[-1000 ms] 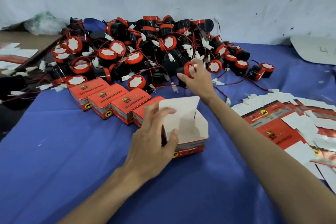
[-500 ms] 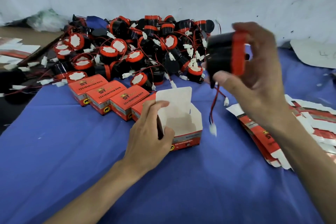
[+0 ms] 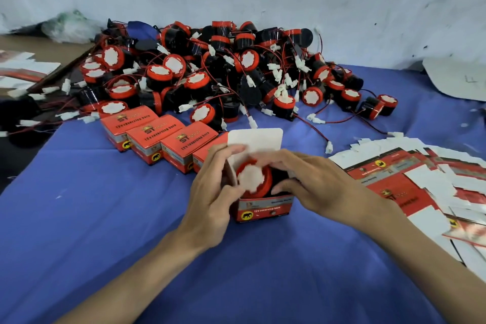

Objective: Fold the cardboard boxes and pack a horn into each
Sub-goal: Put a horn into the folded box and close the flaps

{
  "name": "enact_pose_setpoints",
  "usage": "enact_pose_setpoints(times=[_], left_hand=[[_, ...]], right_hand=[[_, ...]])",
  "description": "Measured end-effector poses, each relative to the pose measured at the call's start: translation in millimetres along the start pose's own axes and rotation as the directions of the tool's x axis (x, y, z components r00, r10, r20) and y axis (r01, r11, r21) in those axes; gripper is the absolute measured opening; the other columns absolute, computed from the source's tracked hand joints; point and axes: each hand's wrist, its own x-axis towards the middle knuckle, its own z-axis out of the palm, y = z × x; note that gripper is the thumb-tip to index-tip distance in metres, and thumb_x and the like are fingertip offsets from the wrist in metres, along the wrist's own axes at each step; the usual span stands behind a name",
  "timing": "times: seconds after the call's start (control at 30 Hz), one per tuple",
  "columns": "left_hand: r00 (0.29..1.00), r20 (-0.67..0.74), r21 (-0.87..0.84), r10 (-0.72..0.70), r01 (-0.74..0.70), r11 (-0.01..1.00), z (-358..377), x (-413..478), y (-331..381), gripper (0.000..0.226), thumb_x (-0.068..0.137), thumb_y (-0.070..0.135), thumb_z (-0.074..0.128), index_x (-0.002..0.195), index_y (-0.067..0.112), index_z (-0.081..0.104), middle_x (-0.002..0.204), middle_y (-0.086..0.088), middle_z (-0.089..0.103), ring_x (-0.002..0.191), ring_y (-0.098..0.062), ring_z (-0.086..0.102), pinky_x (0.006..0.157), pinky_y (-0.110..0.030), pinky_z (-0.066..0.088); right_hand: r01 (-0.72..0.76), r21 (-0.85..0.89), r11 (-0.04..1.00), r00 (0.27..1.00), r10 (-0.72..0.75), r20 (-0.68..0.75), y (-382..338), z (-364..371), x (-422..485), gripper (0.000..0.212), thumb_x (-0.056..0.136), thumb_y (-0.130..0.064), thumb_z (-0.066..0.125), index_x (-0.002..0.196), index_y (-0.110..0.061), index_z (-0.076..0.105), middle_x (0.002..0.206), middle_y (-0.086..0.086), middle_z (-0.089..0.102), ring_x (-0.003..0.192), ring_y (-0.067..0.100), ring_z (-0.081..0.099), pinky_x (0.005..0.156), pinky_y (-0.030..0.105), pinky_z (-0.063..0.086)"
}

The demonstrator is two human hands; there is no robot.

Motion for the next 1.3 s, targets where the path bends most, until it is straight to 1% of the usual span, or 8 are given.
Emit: enact_pose_setpoints(times=[0.17, 0.3, 0.4, 0.6, 0.83, 1.0, 1.17, 1.3], left_hand=[[0.997, -0.035, 0.060, -0.071, 0.073, 0.996, 10.6, -2.3, 4.5, 0.038, 0.085, 0.029, 0.058, 0.119, 0.032, 0.043, 0.120, 0.022, 0.044, 0.114, 0.006, 0.045, 0.089, -0.007, 0.037], [0.993, 0.026, -0.021, -0.114, 0.114, 0.993, 13.4, -4.2, 7.3, 0.040, 0.085, 0.024, 0.058, 0.120, 0.032, 0.042, 0.121, 0.013, 0.043, 0.112, 0.006, 0.045, 0.088, -0.006, 0.036], [0.989, 0.084, -0.035, -0.120, 0.124, 0.992, 12.9, -4.3, 9.3, 0.041, 0.084, 0.024, 0.058, 0.122, 0.036, 0.046, 0.121, 0.016, 0.048, 0.108, 0.004, 0.050, 0.087, -0.008, 0.040], [0.990, 0.059, -0.039, -0.128, 0.130, 0.991, 14.2, -2.5, 8.1, 0.044, 0.087, 0.014, 0.067, 0.124, 0.030, 0.048, 0.120, 0.013, 0.057, 0.110, -0.001, 0.055, 0.086, -0.014, 0.045], [0.984, 0.069, -0.067, -0.166, 0.171, 0.983, 16.0, -3.5, 6.6, 0.046, 0.089, 0.002, 0.063, 0.121, 0.032, 0.048, 0.120, 0.016, 0.055, 0.114, 0.000, 0.052, 0.089, -0.011, 0.041], [0.981, 0.093, -0.035, -0.169, 0.172, 0.984, 20.1, -1.0, 7.4, 0.053, 0.084, 0.012, 0.072, 0.121, 0.039, 0.045, 0.119, 0.020, 0.055, 0.112, -0.001, 0.054, 0.090, -0.016, 0.044], [0.976, 0.077, 0.017, -0.205, 0.204, 0.979, 22.8, 0.0, 6.4, 0.061, 0.077, 0.019, 0.076, 0.114, 0.051, 0.041, 0.107, 0.034, 0.050, 0.101, 0.006, 0.052, 0.080, -0.006, 0.040], [0.968, 0.079, 0.012, -0.237, 0.237, 0.972, 24.2, -1.0, 5.5, 0.068, 0.074, 0.019, 0.079, 0.116, 0.052, 0.037, 0.104, 0.028, 0.052, 0.097, -0.001, 0.055, 0.080, -0.016, 0.047]], right_hand=[[0.064, -0.049, 0.997, 0.996, -0.067, -0.059, -4.4, 2.7, -2.0, 0.031, 0.079, -0.013, 0.063, 0.108, -0.016, 0.070, 0.106, 0.005, 0.068, 0.088, 0.026, 0.064, 0.060, 0.046, 0.053], [-0.015, -0.020, 1.000, 0.999, 0.014, -0.047, -4.8, 0.1, 0.6, 0.030, 0.078, -0.011, 0.067, 0.107, -0.018, 0.069, 0.097, 0.002, 0.067, 0.068, 0.005, 0.042, 0.061, 0.040, 0.049], [0.039, 0.057, 0.998, 0.999, -0.040, 0.011, -6.6, -5.7, -4.4, 0.032, 0.080, -0.002, 0.067, 0.110, -0.015, 0.067, 0.100, -0.011, 0.059, 0.079, 0.011, 0.053, 0.069, 0.040, 0.051], [0.023, -0.378, 0.926, 0.999, -0.010, 0.036, -12.3, -7.6, -13.4, 0.063, 0.086, -0.010, 0.059, 0.133, -0.036, 0.027, 0.105, -0.013, 0.056, 0.087, 0.017, 0.058, 0.053, 0.034, 0.045], [0.064, -0.518, 0.853, 0.977, 0.051, 0.205, -11.4, -0.4, -9.7, 0.063, 0.085, -0.002, 0.044, 0.141, -0.024, 0.023, 0.118, -0.004, 0.050, 0.098, 0.021, 0.054, 0.047, 0.027, 0.023], [0.050, -0.371, 0.927, 0.977, 0.032, 0.211, -11.2, -22.2, -19.1, 0.054, 0.088, -0.003, 0.052, 0.134, -0.028, 0.039, 0.136, -0.008, 0.037, 0.121, 0.014, 0.042, 0.077, 0.035, 0.052], [-0.200, -0.587, 0.785, 0.973, 0.229, -0.025, -28.4, -53.7, -33.8, 0.008, 0.091, -0.040, 0.052, 0.090, -0.033, 0.047, 0.091, -0.010, 0.051, 0.086, 0.019, 0.055, 0.061, 0.029, 0.034], [-0.202, -0.160, 0.966, 0.962, 0.165, -0.217, -34.7, -57.3, -17.2, 0.011, 0.080, -0.023, 0.073, 0.071, -0.018, 0.068, 0.060, 0.001, 0.067, 0.063, 0.029, 0.057, 0.065, 0.034, 0.045]])
